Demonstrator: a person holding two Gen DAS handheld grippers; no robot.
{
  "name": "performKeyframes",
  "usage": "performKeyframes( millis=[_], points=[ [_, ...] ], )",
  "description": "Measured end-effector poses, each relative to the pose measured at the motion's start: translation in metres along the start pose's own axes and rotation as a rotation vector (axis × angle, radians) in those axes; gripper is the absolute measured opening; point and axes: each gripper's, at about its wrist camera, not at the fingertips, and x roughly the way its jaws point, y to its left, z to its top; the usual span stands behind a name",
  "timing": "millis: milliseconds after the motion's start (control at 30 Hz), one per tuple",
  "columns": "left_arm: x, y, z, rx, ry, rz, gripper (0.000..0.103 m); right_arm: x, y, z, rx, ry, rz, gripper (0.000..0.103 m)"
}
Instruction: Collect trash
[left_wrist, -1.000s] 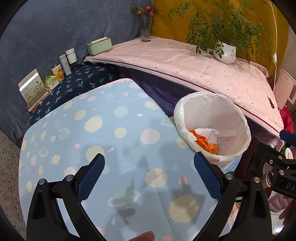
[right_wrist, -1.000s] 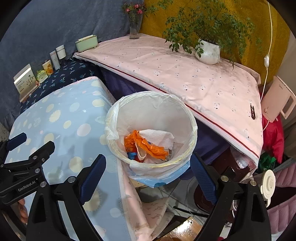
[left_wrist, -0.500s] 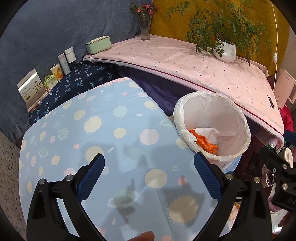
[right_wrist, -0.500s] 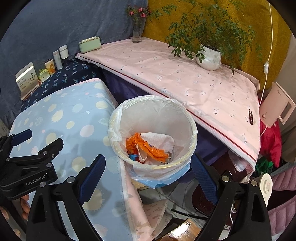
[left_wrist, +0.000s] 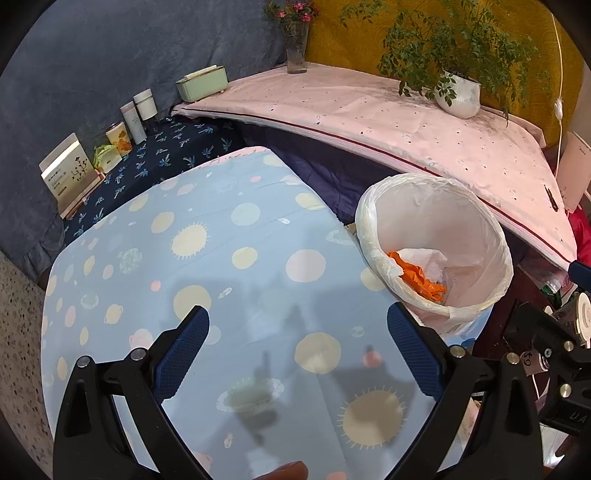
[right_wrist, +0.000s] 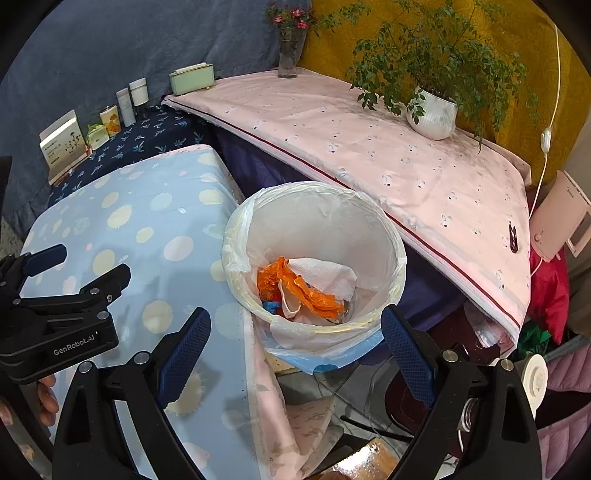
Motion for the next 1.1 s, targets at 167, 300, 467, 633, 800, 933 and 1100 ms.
performKeyframes(
  millis=[167,300,467,633,800,933,1100],
  points=[
    [0.002,-0.002,0.000,-0.009,0.010,-0.009,0.093,0.000,-0.002,-0.002,0.000,-0.005,0.010,0.089],
    [0.001,-0.004,-0.001,-0.008,0.006,-0.012,0.093,0.000,-0.004,-0.002,0.003,-0.007,0.008,0.089],
    [0.000,-0.006,-0.002,-0.004,0.007,-0.008,0.093,0.000,-0.005,-0.003,-0.002,-0.008,0.004,0.089],
    [-0.001,-0.011,-0.004,0.002,0.007,-0.005,0.093,0.000,-0.005,-0.005,-0.007,-0.008,0.001,0.089],
    [-0.002,-0.011,-0.006,-0.005,0.006,-0.002,0.093,0.000,-0.006,-0.005,0.000,-0.008,0.003,0.089],
    [-0.001,-0.012,-0.007,-0.009,0.010,0.003,0.093,0.000,-0.008,-0.005,-0.001,-0.008,0.002,0.089],
    [0.000,-0.012,-0.007,-0.010,0.011,0.006,0.093,0.002,-0.007,-0.006,-0.004,0.001,0.008,0.089]
  ],
)
